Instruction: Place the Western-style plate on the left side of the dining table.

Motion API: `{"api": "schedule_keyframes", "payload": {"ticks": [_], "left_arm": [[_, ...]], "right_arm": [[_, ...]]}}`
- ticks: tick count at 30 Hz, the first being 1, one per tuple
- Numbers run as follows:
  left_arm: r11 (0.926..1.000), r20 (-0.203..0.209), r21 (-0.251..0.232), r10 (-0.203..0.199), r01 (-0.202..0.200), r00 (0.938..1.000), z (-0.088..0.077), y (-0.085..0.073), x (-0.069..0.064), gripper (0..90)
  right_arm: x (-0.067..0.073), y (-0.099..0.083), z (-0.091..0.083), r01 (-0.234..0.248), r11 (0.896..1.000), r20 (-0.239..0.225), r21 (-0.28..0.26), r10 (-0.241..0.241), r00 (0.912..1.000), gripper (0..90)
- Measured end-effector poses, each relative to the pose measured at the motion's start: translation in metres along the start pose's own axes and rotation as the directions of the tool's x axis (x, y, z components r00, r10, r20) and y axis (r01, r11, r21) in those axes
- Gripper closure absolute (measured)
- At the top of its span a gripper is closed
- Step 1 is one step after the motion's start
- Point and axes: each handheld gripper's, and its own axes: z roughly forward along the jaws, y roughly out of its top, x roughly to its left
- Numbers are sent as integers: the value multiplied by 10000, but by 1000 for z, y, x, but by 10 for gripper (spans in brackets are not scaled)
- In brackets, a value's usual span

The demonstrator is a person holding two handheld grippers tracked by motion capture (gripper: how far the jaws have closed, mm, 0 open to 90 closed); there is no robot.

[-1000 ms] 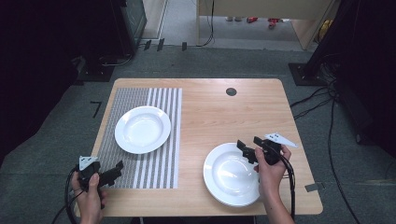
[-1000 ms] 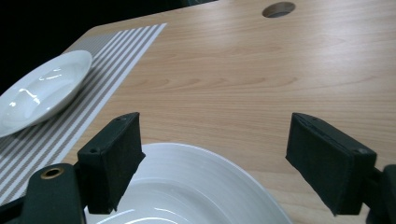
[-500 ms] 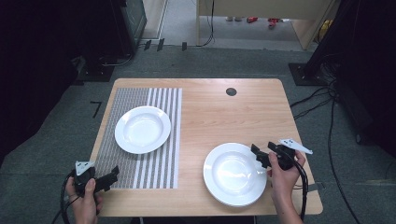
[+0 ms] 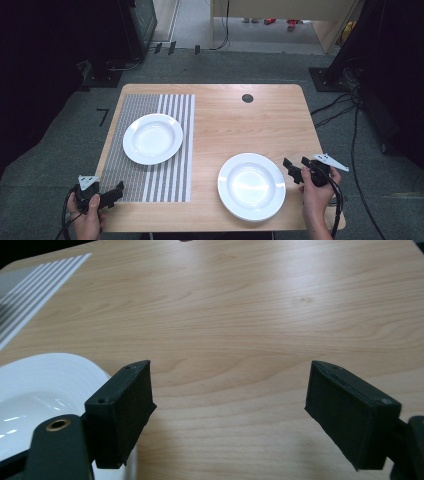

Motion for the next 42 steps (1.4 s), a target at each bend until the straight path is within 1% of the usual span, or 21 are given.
{"api": "schedule_keyframes", "payload": {"ticks": [1,2,4,10,17,21,29,30,31,35,38,42], "left_arm": [[10000,0,0,0,0,10000,0,0,0,95],[10000,-35,71,38,-38,10000,1,-1,0,96],[9999,-70,117,119,-118,9999,1,-2,0,96],[9998,-140,79,202,-201,9997,2,-3,-1,96],[9983,-476,24,584,-584,9972,3,-6,-5,96],[9976,-399,-90,684,-688,9969,3,-8,-5,96],[9973,-413,-203,698,-707,9967,3,-10,-5,95],[9973,-415,-202,699,-707,9967,3,-10,-5,95],[9973,-415,-203,699,-707,9967,3,-10,-5,95],[9973,-415,-203,698,-707,9967,3,-10,-5,95],[9973,-413,-202,697,-706,9967,3,-10,-5,95],[9973,-416,-205,696,-705,9967,3,-10,-5,95]], "right_arm": [[0,0,0,0,10000,0,0,0,10000,192],[-6,-3,-2,-18,10000,89,59,17,10000,192],[-8,-4,-4,-37,10000,132,91,36,9999,192],[-19,-9,-9,-183,9997,279,143,179,9995,192],[-30,-16,-14,-94,9996,408,262,83,9991,191],[-36,-19,-17,-183,9992,503,343,166,9986,191],[-44,-24,-24,-181,9987,700,471,147,9974,191],[-45,-25,-25,-100,9989,739,460,66,9972,191],[-45,-25,-26,-163,9985,802,513,122,9967,191],[-48,-29,-28,12,9982,912,596,-66,9958,190],[-51,-31,-31,-17,9977,1013,680,-52,9948,190],[-53,-34,-33,8,9978,1065,663,-78,9943,190]]}}
